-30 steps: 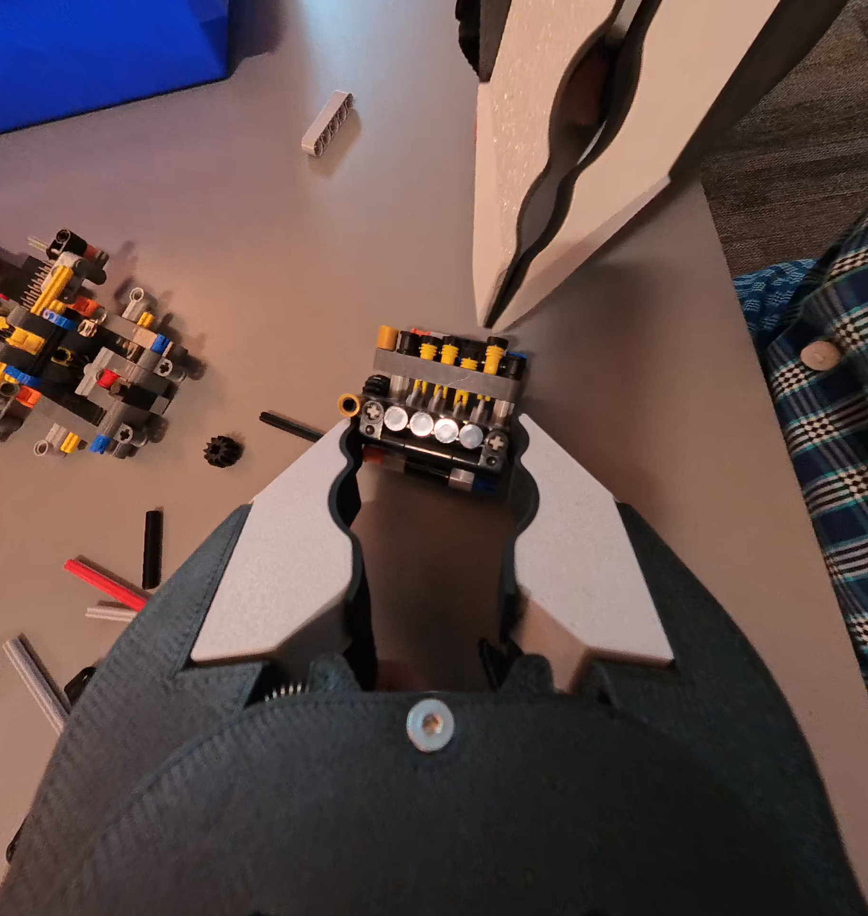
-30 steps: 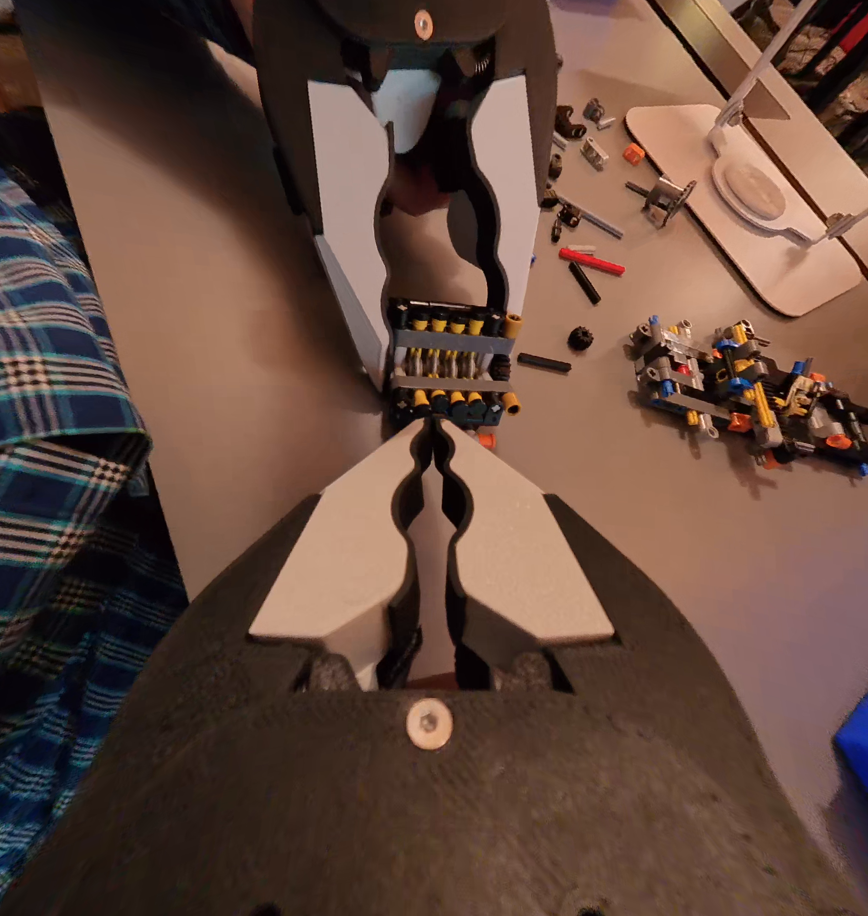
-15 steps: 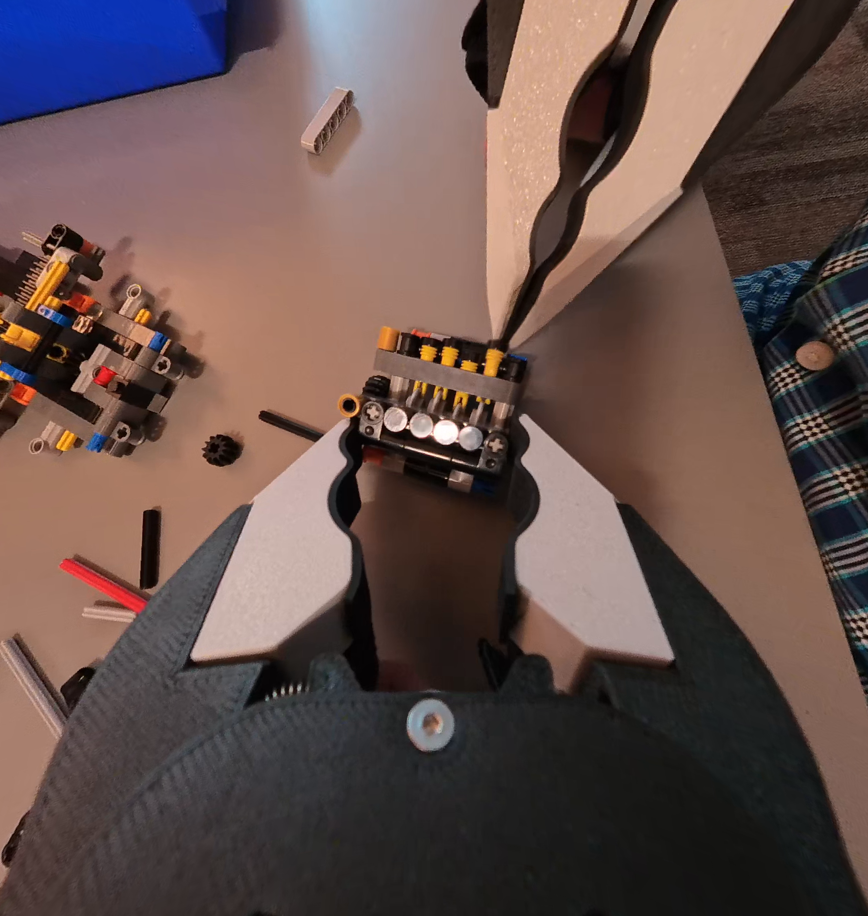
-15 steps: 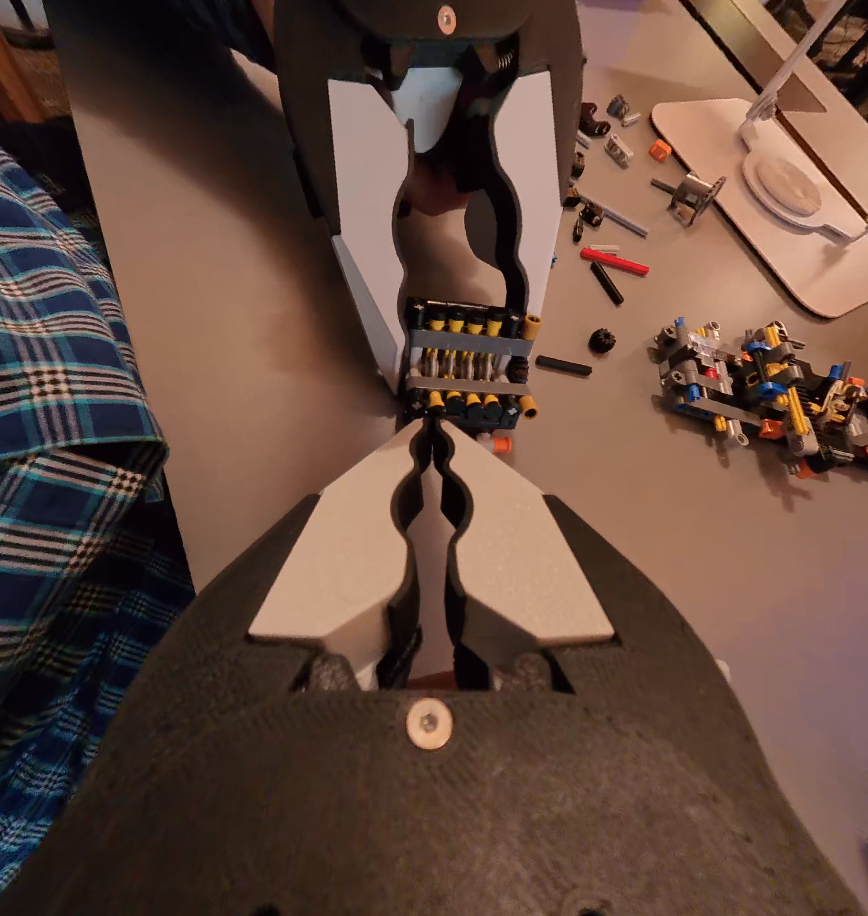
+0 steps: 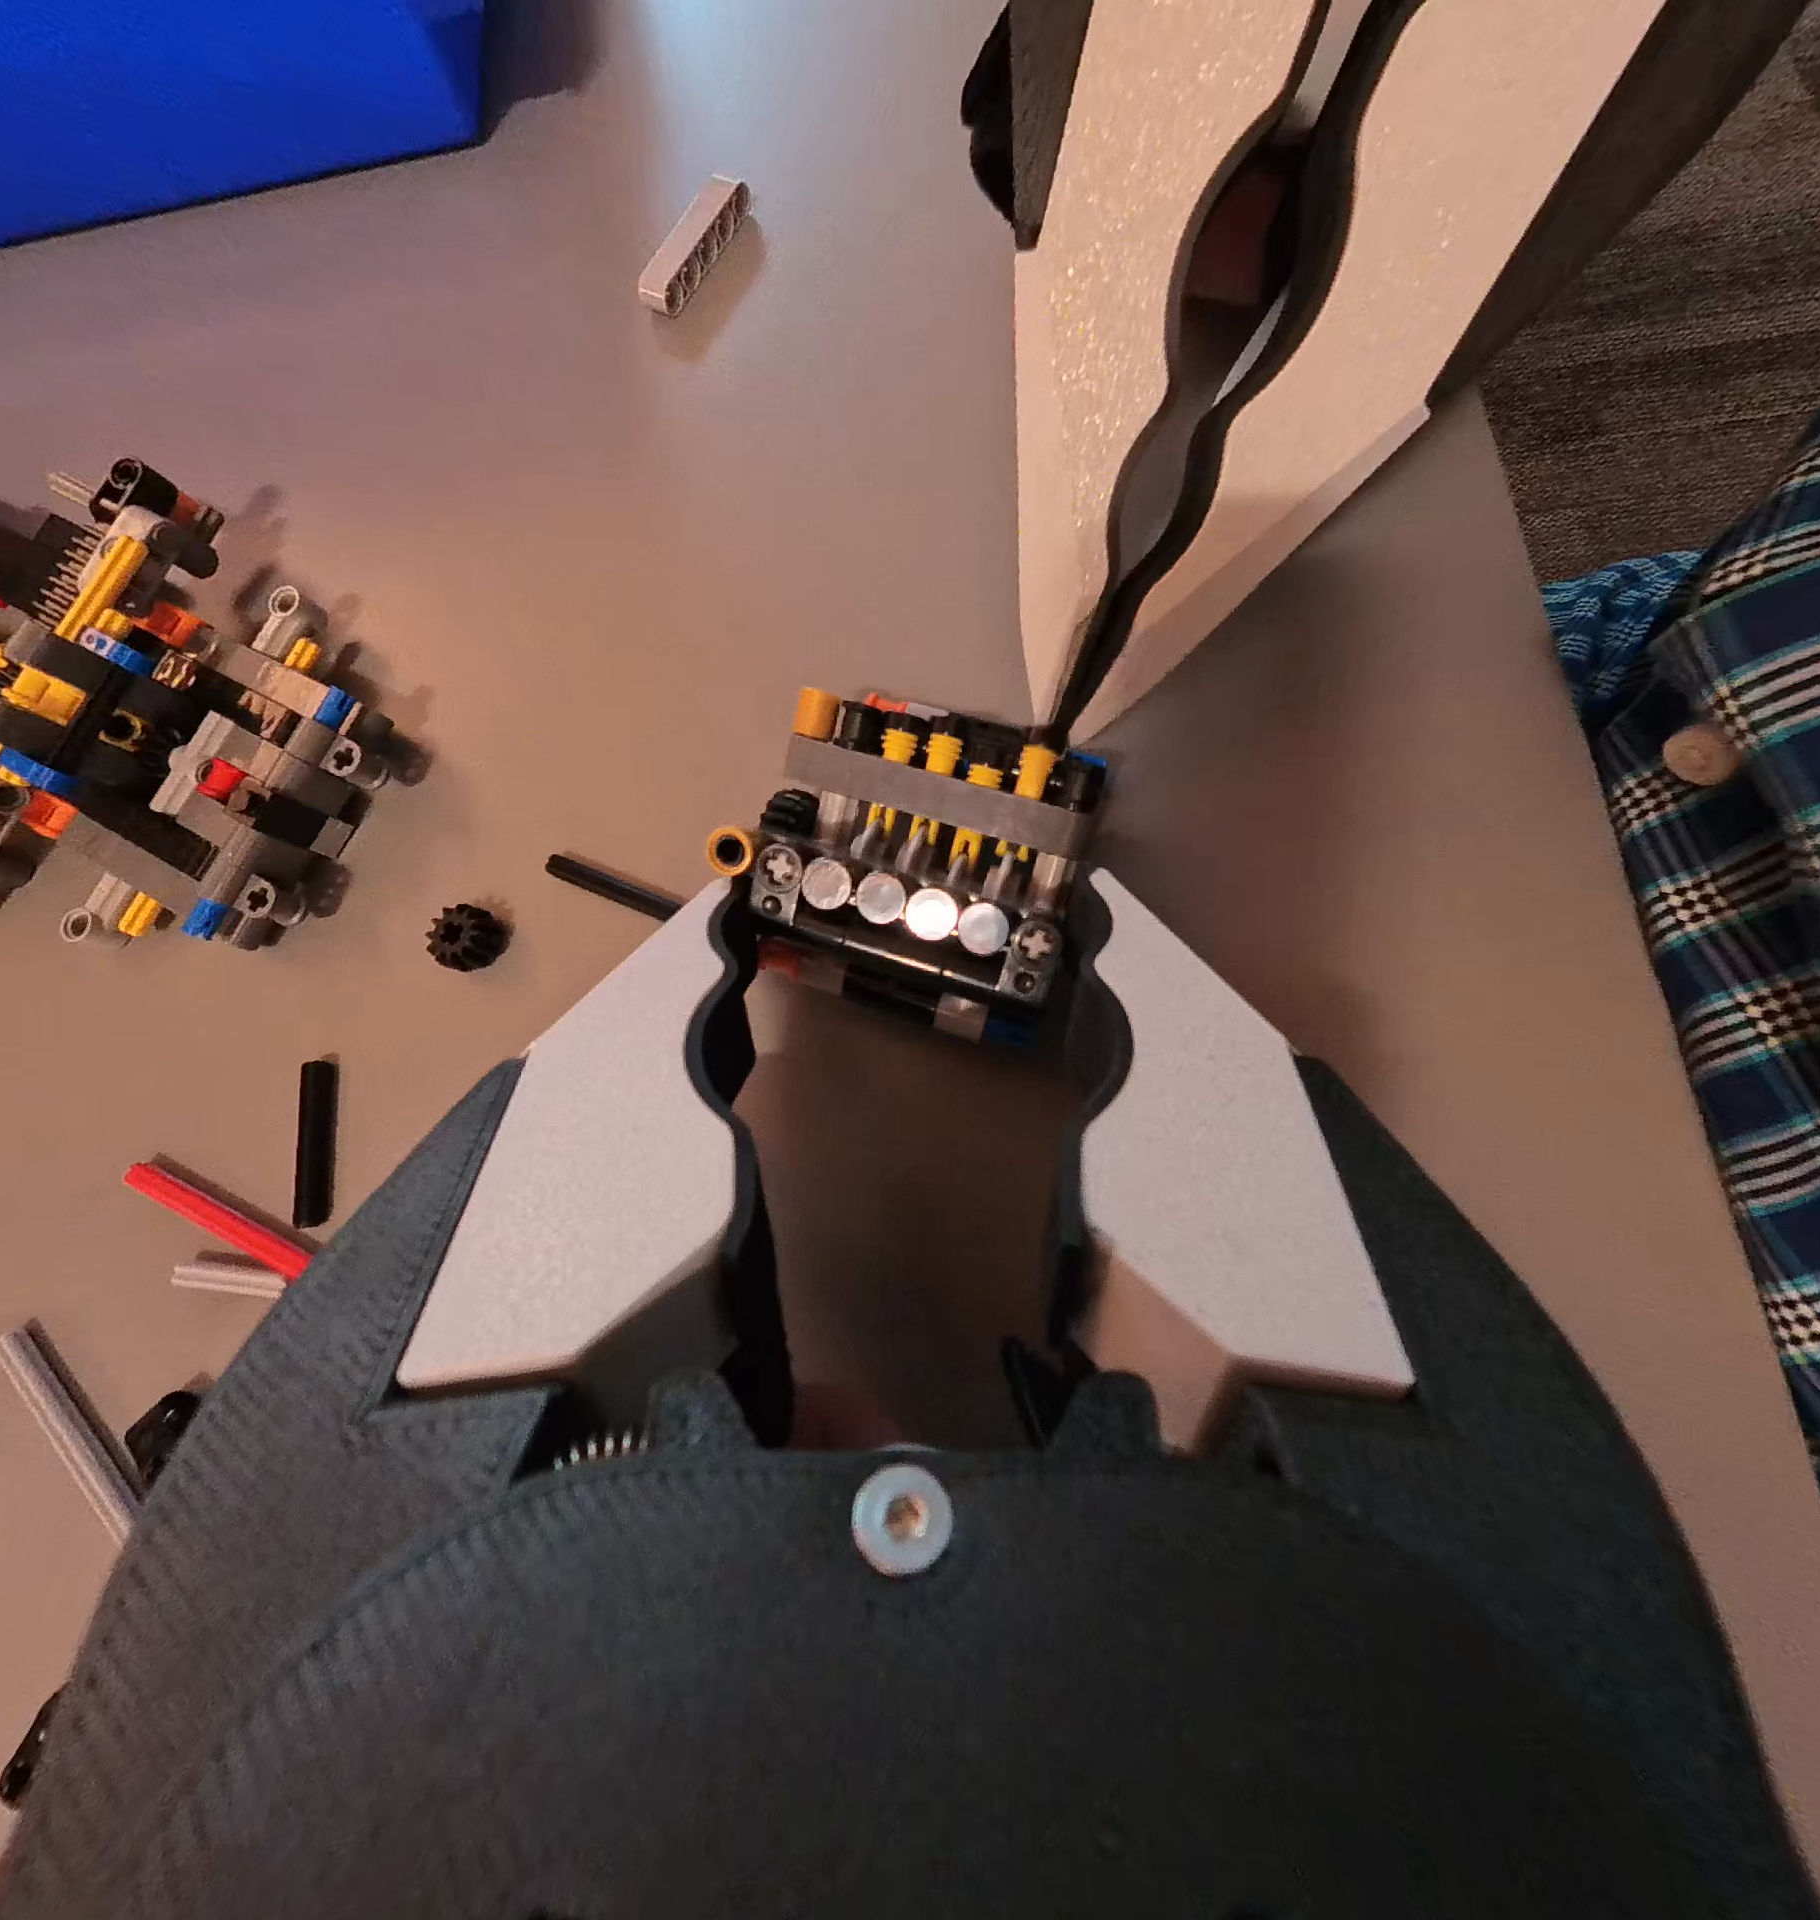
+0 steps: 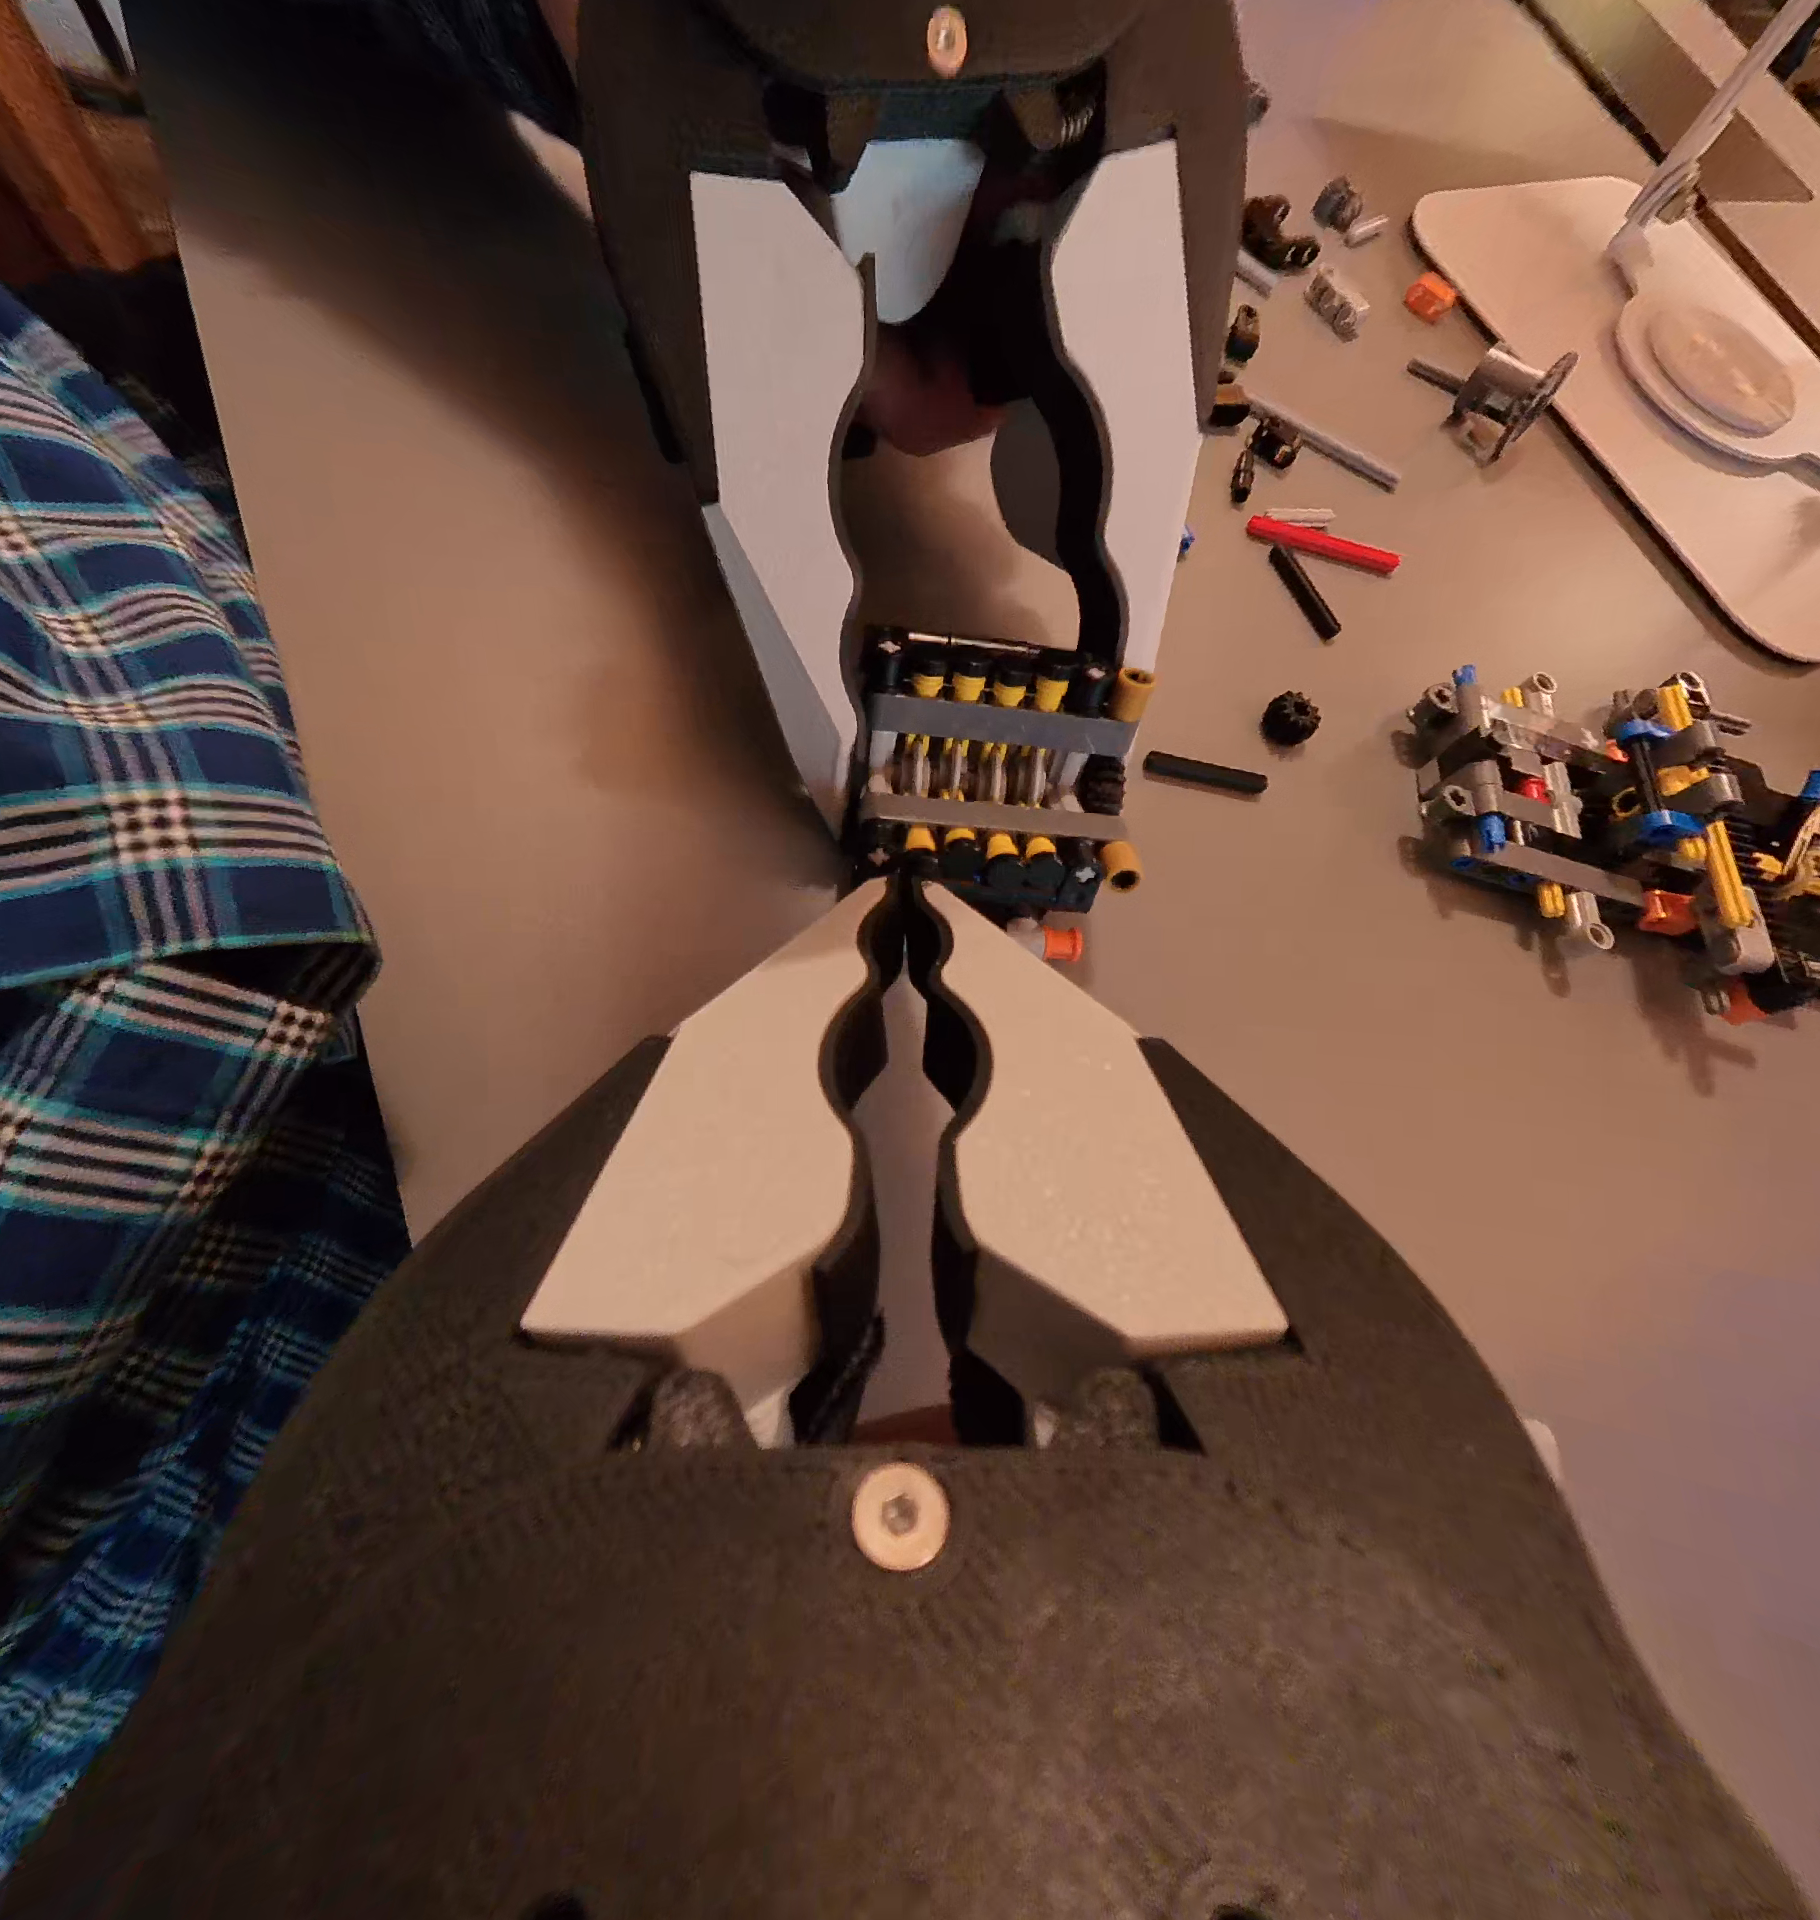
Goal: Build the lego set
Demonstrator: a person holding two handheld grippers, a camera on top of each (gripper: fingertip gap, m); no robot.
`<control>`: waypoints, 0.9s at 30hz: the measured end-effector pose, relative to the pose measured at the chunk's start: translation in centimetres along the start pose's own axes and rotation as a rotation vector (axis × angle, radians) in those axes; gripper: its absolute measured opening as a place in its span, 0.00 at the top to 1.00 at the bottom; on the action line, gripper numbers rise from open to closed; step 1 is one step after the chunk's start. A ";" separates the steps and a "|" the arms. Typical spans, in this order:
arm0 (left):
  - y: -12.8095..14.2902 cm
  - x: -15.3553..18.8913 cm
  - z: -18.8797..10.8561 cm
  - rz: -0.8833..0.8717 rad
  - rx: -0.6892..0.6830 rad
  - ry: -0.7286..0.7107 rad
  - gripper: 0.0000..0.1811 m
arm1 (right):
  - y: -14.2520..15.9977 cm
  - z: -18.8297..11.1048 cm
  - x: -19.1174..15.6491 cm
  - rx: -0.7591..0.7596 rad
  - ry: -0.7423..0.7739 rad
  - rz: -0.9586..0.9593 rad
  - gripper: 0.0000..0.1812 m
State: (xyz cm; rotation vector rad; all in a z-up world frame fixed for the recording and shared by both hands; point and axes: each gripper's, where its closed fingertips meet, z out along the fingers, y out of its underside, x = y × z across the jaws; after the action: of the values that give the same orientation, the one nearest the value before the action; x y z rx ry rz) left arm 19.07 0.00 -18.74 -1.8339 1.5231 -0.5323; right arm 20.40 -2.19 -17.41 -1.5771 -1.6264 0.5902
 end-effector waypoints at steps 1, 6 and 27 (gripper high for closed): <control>0.0 0.1 0.1 0.006 0.001 0.001 0.68 | 0.1 0.1 0.0 -0.006 -0.004 -0.009 1.00; 0.0 0.0 0.1 0.007 0.003 -0.001 0.68 | 0.3 0.1 0.1 -0.005 -0.026 -0.001 1.00; -0.1 -0.9 -0.8 -0.063 -0.004 -0.074 0.69 | 1.7 0.6 2.0 -0.072 -0.051 0.127 0.61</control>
State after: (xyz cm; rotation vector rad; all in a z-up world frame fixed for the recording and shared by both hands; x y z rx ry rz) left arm 18.40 0.67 -18.01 -1.8891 1.4222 -0.4854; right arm 21.12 0.06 -18.68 -1.7408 -1.6101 0.6496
